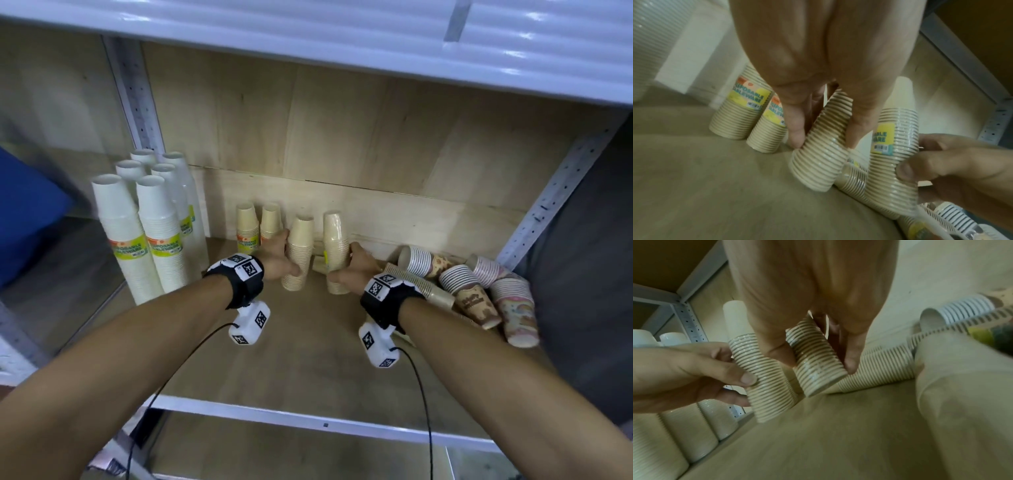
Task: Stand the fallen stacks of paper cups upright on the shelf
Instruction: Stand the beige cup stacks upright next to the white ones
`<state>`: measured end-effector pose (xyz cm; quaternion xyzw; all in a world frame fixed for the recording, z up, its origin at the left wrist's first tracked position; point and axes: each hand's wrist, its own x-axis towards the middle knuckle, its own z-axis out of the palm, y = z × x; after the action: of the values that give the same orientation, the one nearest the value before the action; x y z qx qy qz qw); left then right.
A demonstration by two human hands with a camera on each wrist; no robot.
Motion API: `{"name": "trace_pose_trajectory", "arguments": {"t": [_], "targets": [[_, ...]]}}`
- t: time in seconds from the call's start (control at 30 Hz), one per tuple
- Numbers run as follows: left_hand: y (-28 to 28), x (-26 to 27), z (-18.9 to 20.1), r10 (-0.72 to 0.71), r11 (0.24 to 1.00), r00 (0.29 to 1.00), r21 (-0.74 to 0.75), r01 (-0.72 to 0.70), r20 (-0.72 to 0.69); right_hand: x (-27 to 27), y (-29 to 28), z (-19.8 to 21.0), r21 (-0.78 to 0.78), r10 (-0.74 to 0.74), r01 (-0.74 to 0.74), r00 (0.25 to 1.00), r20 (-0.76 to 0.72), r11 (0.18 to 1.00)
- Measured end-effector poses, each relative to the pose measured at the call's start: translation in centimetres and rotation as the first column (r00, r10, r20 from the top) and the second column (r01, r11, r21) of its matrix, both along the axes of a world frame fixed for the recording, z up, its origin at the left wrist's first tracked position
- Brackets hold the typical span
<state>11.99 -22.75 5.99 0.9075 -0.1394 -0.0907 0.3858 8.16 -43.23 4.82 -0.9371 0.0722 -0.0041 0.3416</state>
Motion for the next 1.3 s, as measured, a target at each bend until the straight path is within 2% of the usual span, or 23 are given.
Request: {"name": "trace_pose_trajectory", "arguments": {"t": [0.13, 0.33, 0.6, 0.77, 0.9, 1.07, 1.3], "targets": [[-0.2, -0.5, -1.1, 0.011, 1.000, 1.000, -0.027, -0.011, 0.015, -0.5, 1.6, -1.3, 0.149, -0.009, 0.010, 1.000, -0.009, 0.989], [-0.6, -0.9, -2.4, 0.002, 1.000, 1.000, -0.025, -0.003, -0.030, 1.1, 1.3, -6.1, 0.201, 0.014, -0.001, 0.998, -0.061, 0.980], [-0.5, -1.5, -2.8, -0.032, 0.999, 0.998, -0.026, 0.031, -0.052, -1.3, 2.0, -3.8, 0.252, 0.015, -0.005, 0.999, -0.036, 0.968], [-0.4, -1.0, -0.1, -0.037, 0.998, 0.999, -0.042, 0.037, -0.003, -1.6, 1.6, -1.0, 0.240, 0.037, -0.042, 0.999, 0.024, 0.970], [-0.4, -0.2, 2.6, -0.059, 0.998, 0.998, -0.030, 0.060, 0.032, -1.5, 1.8, 2.0, 0.148, 0.055, -0.064, 0.996, 0.068, 0.987], [-0.7, 0.1, 4.9, -0.123, 0.992, 0.992, 0.013, 0.123, 0.034, -1.1, 2.7, 4.6, -0.128, 0.026, -0.016, 0.997, 0.078, 0.992], [-1.1, -0.1, 5.5, -0.124, 0.987, 0.987, 0.115, 0.112, 0.105, -0.2, 3.8, 5.4, -0.260, 0.025, -0.014, 0.999, 0.039, 0.965]]}}
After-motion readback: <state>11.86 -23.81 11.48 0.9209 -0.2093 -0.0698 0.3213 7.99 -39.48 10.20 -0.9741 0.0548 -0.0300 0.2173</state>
